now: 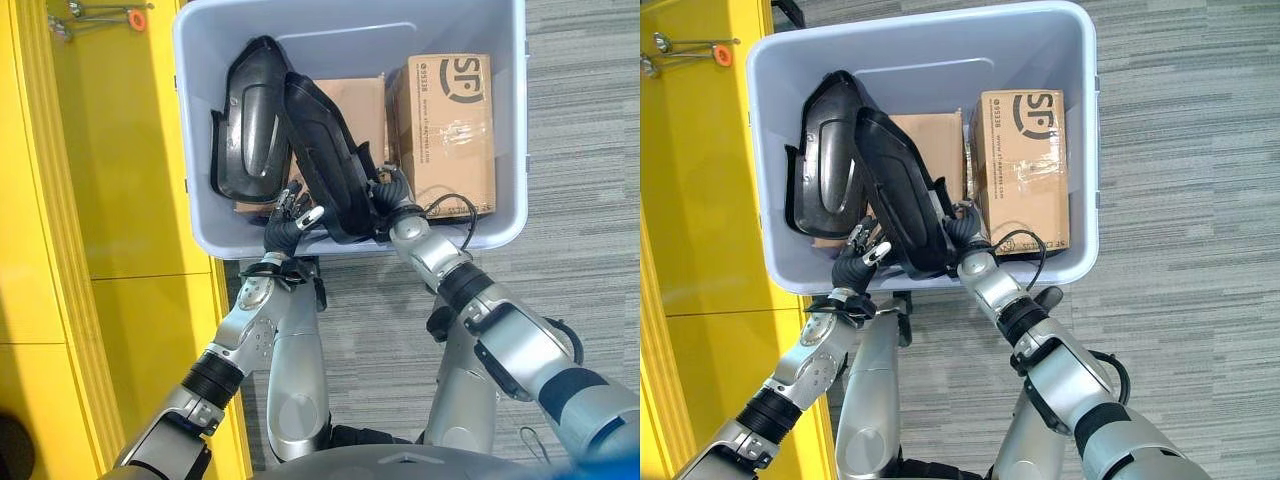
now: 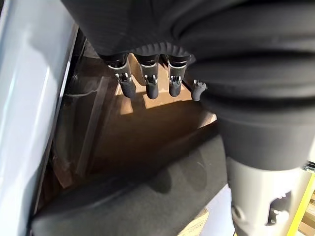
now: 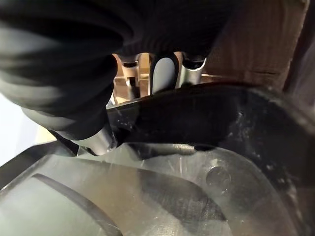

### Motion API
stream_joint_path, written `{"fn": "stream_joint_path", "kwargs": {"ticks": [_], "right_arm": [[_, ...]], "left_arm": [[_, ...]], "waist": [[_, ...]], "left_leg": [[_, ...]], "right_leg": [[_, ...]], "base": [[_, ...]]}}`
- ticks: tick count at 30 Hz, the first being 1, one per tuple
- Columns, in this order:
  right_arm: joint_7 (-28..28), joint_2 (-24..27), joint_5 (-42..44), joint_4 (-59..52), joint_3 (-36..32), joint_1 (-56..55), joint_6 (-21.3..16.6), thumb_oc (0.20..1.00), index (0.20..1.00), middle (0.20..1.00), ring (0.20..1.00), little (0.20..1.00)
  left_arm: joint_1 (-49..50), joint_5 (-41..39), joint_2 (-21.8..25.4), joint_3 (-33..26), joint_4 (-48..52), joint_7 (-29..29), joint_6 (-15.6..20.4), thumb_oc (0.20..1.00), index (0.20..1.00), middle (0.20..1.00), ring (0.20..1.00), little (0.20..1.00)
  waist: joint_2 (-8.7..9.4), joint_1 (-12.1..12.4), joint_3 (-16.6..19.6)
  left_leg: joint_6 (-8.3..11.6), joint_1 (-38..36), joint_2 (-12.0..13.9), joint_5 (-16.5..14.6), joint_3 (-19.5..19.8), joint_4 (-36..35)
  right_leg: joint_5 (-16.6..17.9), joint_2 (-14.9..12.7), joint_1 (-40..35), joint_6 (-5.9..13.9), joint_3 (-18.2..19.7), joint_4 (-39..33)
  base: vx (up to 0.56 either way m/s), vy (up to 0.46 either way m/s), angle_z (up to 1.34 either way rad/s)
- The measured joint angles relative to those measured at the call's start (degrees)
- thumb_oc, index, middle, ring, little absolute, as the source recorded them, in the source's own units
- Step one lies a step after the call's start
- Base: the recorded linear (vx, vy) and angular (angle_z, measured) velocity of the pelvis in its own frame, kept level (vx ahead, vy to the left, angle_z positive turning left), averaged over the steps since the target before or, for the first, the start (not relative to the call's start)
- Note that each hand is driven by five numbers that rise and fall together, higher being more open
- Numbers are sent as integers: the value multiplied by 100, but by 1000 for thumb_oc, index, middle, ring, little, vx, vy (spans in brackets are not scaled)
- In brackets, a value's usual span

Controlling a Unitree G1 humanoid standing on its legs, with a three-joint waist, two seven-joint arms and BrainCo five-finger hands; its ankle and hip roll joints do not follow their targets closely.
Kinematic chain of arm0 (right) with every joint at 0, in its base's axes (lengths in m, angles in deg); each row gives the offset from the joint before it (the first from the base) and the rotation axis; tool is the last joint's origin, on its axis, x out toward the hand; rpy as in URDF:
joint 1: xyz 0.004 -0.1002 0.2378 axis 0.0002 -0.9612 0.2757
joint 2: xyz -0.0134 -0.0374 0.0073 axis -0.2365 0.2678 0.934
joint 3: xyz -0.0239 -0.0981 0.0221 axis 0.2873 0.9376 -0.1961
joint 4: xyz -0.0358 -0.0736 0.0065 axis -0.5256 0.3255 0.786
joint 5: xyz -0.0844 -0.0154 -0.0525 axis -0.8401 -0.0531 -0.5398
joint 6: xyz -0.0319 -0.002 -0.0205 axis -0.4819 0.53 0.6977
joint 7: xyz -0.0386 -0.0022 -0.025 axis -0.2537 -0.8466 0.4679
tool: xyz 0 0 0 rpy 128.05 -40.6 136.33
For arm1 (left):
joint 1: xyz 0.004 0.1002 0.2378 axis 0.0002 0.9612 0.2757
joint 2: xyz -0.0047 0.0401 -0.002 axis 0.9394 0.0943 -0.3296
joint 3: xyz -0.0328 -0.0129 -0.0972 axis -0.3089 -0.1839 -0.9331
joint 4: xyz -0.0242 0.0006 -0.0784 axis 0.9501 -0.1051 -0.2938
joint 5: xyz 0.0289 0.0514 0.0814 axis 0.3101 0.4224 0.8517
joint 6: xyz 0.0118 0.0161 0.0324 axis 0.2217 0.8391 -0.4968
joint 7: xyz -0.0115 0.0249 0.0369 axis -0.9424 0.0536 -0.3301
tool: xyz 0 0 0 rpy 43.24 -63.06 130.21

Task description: Move parts from the plastic box to the shelf.

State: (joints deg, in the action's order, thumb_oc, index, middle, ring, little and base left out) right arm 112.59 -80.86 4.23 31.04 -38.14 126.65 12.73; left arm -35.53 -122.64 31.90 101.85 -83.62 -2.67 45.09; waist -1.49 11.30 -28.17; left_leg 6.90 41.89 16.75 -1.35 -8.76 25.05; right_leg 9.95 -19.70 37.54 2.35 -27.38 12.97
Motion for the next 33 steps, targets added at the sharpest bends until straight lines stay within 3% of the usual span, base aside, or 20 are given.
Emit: {"fn": "stream_joint_path", "kwargs": {"ticks": [10,16,21,26,33], "right_arm": [[-39,0,379,105,111,-144,-298,200,200,200,200,200],[-524,-22,1142,87,337,-560,-837,200,200,200,200,200],[-927,-26,1820,-239,402,-798,-994,200,200,200,200,200],[-1090,-20,2486,-506,353,-805,-1076,200,200,200,200,200],[-1076,25,2624,-970,238,-830,-1048,200,200,200,200,200]], "left_arm": [[9,6,46,-3,8,131,28,1000,1000,1000,1000,1000],[230,39,63,-8,10,157,116,1000,1000,1000,1000,1000],[449,49,42,-9,8,193,177,1000,1000,1000,1000,1000],[675,61,36,-77,17,478,379,1000,1000,1000,1000,1000],[1000,79,-148,-102,-15,679,504,1000,1000,1000,1000,1000]], "waist": [[-13,73,-43],[-15,80,-80],[-35,55,-87],[-179,45,-92],[-475,-166,9]], "left_leg": [[11,-376,-3,8,-59,-133],[90,-1229,-5,120,-306,-606],[136,-1999,-29,260,-496,-1051],[140,-2760,-89,325,-638,-1435],[163,-3623,-112,361,-796,-1726]], "right_leg": [[-4,1,-279,29,13,-1],[-49,47,-795,41,125,-90],[-143,71,-1246,67,204,-97],[-269,54,-1775,143,249,-113],[-378,65,-2422,207,310,-101]], "base": [[4,-41,0],[42,-71,-9],[61,-52,-10],[80,-26,-5],[79,-30,-6]]}}
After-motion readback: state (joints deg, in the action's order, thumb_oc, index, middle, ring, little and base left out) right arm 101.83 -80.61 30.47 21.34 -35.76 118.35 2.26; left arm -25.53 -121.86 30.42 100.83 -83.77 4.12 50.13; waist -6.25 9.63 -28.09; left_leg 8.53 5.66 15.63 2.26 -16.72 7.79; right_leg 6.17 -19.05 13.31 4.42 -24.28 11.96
